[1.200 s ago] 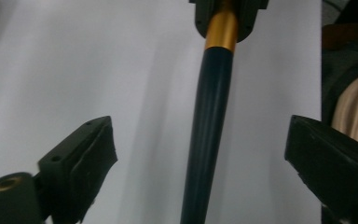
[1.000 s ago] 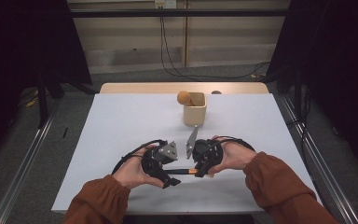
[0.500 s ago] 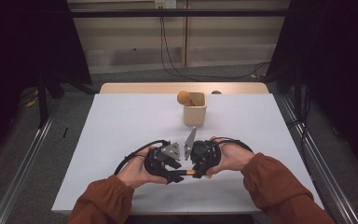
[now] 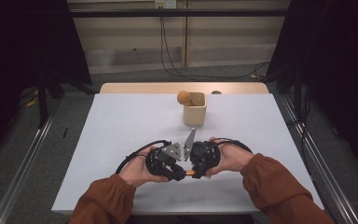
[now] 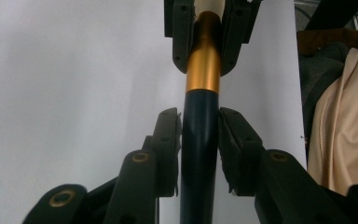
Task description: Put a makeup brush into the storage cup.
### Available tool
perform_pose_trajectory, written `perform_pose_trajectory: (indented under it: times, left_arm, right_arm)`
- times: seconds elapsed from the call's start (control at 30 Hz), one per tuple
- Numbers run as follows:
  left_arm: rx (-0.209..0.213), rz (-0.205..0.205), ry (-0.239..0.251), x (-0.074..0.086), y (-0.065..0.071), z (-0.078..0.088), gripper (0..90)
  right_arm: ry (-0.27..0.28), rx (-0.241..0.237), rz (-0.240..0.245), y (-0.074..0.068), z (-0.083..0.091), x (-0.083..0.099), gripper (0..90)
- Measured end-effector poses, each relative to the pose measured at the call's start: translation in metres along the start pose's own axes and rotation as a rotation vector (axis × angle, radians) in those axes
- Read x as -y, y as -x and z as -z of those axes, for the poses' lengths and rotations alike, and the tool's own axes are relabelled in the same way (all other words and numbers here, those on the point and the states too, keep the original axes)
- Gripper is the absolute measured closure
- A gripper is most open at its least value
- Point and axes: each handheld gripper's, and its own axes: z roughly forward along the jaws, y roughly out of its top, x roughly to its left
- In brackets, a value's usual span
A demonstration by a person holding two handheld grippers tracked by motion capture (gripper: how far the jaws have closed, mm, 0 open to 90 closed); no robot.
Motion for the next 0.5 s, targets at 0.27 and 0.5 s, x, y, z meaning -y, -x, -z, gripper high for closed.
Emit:
perform_pose_trajectory:
  times: [0.27,0.5]
  left_arm:
    - [0.003,0.004,0.001,0.0002,0.0004,-0.0017,74.0]
    - [0.008,0.003,0.001,0.0006,-0.0010,-0.0022,74.6]
  right_arm:
    - [0.015,0.010,0.022,0.0001,0.0004,0.0001,74.2]
    - [0.008,0.018,0.034,-0.0009,0.0000,0.0007,74.0]
